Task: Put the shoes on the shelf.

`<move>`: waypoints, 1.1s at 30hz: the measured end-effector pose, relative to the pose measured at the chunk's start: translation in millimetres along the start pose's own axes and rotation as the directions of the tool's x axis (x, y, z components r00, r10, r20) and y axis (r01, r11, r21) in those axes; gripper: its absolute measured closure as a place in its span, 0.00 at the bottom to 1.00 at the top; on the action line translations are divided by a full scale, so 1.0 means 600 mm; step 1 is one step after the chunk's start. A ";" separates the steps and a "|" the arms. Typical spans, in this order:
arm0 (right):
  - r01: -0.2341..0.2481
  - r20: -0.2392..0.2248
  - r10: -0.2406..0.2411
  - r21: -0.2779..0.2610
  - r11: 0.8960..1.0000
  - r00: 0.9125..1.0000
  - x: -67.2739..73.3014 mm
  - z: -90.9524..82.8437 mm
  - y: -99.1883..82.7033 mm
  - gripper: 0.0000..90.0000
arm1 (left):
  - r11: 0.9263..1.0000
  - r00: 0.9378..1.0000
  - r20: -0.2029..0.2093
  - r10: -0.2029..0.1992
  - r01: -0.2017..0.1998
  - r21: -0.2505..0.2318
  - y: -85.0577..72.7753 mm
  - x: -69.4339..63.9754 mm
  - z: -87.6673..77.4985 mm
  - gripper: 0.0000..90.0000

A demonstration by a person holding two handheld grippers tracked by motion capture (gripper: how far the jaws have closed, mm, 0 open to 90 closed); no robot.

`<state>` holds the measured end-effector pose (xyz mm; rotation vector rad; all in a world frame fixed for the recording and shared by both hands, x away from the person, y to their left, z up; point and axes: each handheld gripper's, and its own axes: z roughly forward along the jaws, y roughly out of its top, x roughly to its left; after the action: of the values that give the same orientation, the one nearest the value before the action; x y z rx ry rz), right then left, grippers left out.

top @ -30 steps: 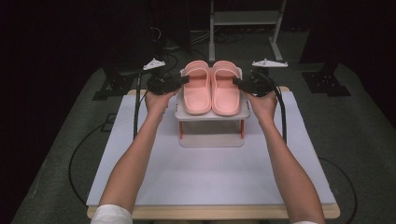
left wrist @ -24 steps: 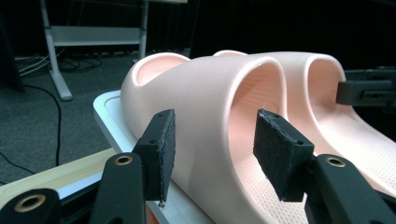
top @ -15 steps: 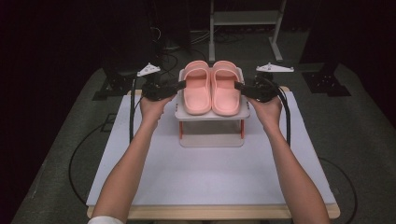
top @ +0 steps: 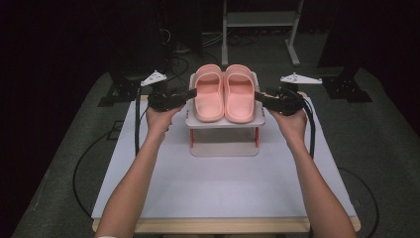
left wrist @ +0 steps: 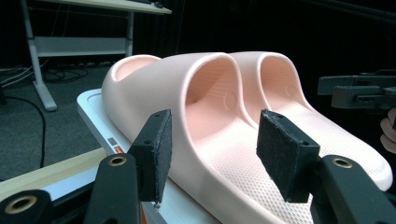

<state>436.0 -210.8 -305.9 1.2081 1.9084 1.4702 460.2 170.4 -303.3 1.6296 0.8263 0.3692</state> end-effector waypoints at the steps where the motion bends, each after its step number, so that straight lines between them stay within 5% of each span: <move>1: -0.004 -0.001 0.004 0.000 1.000 1.000 0.000 -0.002 -0.002 0.49 | 1.000 1.000 0.003 0.002 -0.002 -0.003 -0.001 -0.002 -0.002 0.50; 33: 0.043 -0.041 -0.043 -0.007 0.999 0.998 0.015 -0.078 -0.068 0.43 | 0.998 0.998 0.020 0.055 -0.055 -0.014 -0.068 -0.055 -0.079 0.47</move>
<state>380.1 -230.7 -326.5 1.1356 1.9427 1.4887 394.1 183.5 -324.2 1.6437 0.7637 0.3957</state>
